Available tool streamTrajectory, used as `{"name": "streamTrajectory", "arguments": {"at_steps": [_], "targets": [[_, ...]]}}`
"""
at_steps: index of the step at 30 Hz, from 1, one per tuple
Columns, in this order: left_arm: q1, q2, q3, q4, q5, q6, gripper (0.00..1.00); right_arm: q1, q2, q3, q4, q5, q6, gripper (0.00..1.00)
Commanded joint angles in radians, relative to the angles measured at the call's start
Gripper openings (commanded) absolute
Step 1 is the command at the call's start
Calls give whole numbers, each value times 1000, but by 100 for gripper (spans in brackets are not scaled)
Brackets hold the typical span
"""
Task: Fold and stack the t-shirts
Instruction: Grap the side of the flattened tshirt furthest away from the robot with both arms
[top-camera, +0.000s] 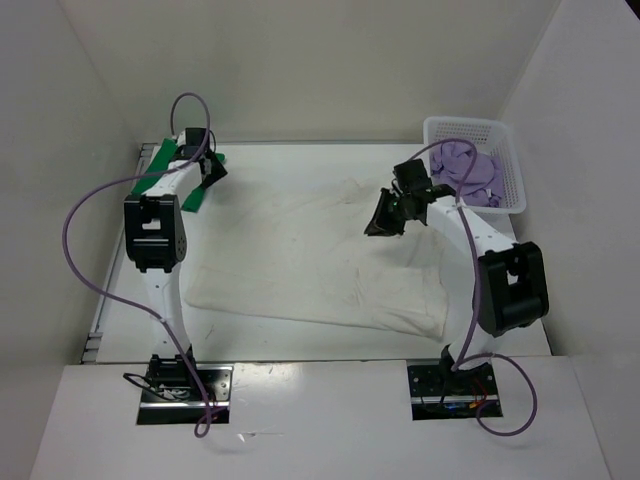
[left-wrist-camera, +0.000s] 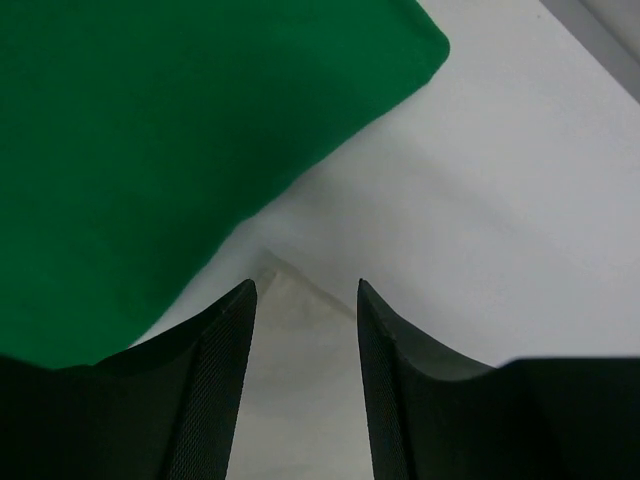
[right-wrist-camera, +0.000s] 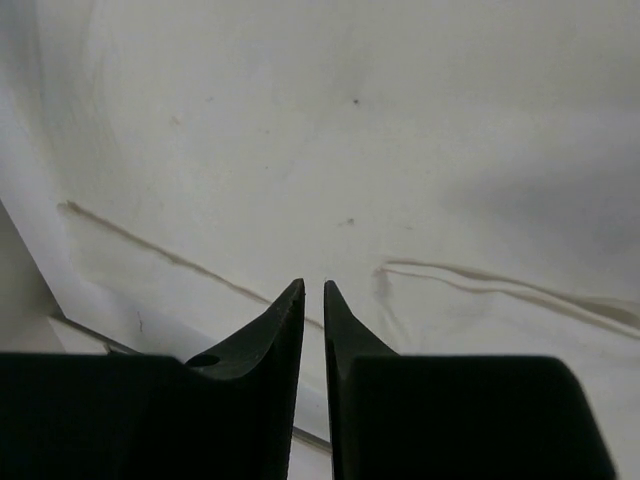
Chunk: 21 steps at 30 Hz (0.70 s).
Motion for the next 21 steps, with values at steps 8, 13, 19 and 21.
{"name": "streamTrajectory", "arguments": {"at_steps": [8, 13, 19, 21], "targets": [[2, 97, 104, -68, -56, 110, 48, -94, 141, 230, 54, -8, -45, 26], [2, 132, 138, -79, -36, 110, 45, -114, 258, 387, 54, 61, -55, 37], [-7, 112, 84, -45, 14, 110, 28, -132, 456, 657, 48, 269, -76, 52], [-7, 82, 40, -15, 15, 110, 19, -132, 571, 796, 23, 324, -76, 52]]}}
